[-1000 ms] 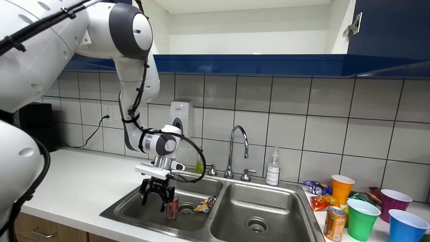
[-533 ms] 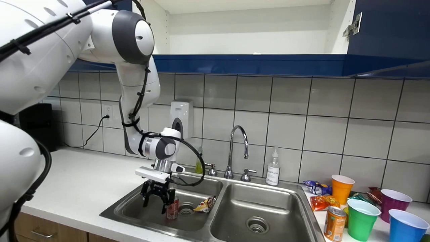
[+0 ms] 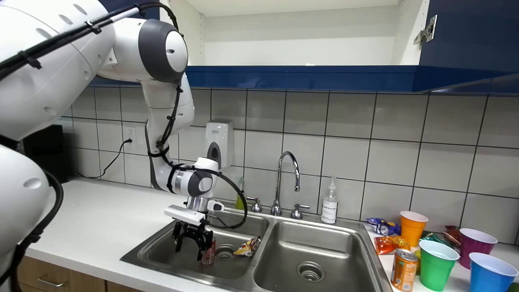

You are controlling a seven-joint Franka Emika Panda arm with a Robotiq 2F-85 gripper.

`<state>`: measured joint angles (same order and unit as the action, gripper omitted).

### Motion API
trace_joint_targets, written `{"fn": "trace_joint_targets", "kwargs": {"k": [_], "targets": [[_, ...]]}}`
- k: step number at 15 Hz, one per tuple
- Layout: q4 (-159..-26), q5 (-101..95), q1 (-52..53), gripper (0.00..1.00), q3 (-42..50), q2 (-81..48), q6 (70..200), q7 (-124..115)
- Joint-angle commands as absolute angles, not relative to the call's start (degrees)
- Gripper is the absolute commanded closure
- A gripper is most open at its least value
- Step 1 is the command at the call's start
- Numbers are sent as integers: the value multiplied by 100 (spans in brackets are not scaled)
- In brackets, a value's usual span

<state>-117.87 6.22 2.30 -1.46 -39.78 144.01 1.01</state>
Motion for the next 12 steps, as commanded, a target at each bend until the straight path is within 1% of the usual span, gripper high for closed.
{"fn": "trace_joint_targets", "kwargs": {"k": [1,7,12], "targets": [[-11717,492,281,0,-78,-4038,14563,-135],[-11738,474,311,0,5,-4075,14897,-245],[-11840,402,516,0,180,-4144,15429,-524]]}}
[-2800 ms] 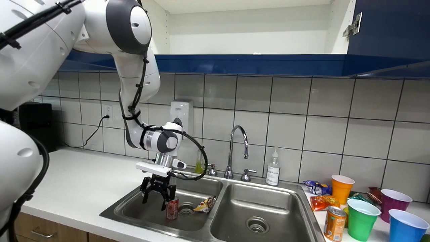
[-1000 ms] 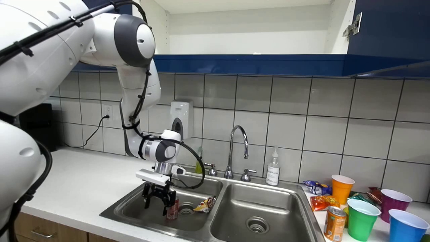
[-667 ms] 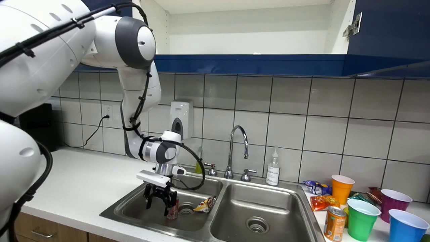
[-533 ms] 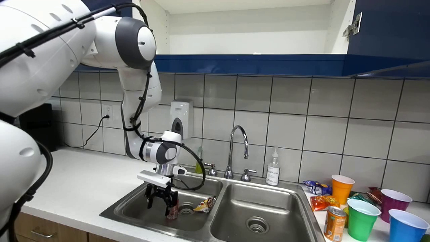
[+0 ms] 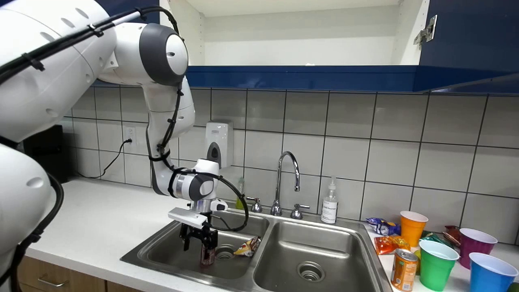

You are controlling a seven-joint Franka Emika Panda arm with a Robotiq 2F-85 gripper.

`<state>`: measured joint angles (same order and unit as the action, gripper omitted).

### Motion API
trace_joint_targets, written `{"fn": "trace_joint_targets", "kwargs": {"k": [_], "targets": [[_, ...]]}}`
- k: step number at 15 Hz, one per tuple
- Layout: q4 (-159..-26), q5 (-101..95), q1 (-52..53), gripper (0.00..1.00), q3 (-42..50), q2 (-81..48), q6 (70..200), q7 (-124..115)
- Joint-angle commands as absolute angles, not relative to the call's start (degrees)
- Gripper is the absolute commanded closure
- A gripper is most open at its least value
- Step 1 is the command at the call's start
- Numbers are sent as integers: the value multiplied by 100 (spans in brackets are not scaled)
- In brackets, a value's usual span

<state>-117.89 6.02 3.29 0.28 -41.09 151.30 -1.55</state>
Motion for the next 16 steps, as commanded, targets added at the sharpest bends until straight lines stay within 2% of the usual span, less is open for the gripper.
{"fn": "trace_joint_targets", "kwargs": {"k": [1,16], "targets": [[-11851,395,549,0,207,-4164,15502,-562],[-12186,386,998,0,602,-4363,16689,-912]]}}
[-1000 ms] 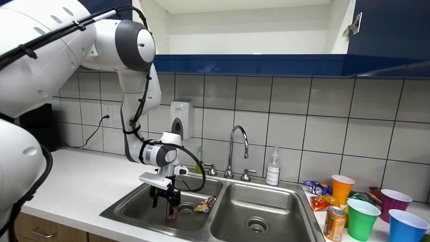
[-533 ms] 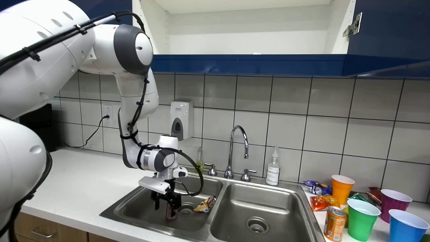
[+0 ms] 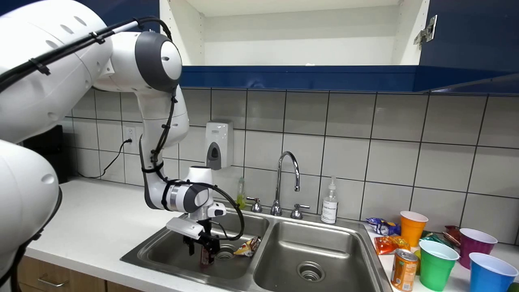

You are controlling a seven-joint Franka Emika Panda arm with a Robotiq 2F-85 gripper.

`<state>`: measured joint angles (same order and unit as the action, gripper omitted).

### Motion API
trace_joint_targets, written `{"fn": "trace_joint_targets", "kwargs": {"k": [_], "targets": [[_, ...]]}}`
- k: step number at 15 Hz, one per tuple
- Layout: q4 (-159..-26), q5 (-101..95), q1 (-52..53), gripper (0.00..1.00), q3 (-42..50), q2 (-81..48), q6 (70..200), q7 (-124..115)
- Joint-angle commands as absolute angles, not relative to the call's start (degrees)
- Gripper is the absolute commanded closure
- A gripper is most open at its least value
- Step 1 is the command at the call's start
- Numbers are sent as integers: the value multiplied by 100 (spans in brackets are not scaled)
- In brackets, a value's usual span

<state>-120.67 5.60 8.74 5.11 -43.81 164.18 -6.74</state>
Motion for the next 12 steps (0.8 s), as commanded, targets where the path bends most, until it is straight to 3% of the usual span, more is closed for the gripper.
{"fn": "trace_joint_targets", "kwargs": {"k": [1,12], "targets": [[-12210,385,1020,0,611,-4364,16762,-900],[-12247,488,943,0,436,-4419,17327,-788]]}}
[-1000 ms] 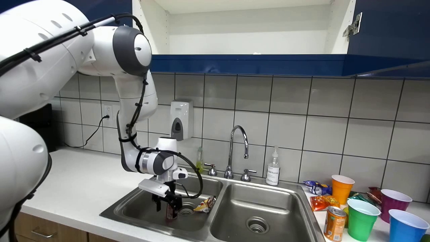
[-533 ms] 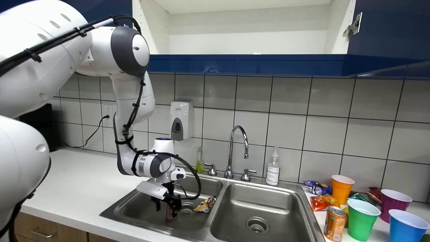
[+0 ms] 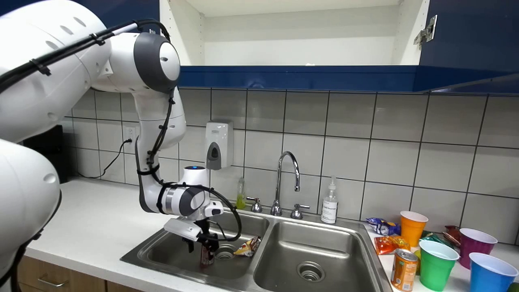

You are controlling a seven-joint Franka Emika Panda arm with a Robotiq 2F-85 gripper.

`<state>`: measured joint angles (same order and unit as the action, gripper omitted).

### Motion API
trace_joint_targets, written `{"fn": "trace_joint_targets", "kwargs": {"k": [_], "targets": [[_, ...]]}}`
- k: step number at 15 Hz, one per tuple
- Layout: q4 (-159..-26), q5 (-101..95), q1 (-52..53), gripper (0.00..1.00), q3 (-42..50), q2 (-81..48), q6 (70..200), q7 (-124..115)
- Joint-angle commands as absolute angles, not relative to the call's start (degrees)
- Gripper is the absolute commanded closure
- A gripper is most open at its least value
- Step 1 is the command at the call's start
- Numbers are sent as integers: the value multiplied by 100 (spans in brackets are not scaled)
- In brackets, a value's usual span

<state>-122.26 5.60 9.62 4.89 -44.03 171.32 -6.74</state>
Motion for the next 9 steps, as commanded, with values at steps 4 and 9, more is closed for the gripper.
{"fn": "trace_joint_targets", "kwargs": {"k": [4,9], "targets": [[-12227,515,893,0,344,-4460,17553,-749],[-12172,530,907,0,304,-4556,17782,-740]]}}
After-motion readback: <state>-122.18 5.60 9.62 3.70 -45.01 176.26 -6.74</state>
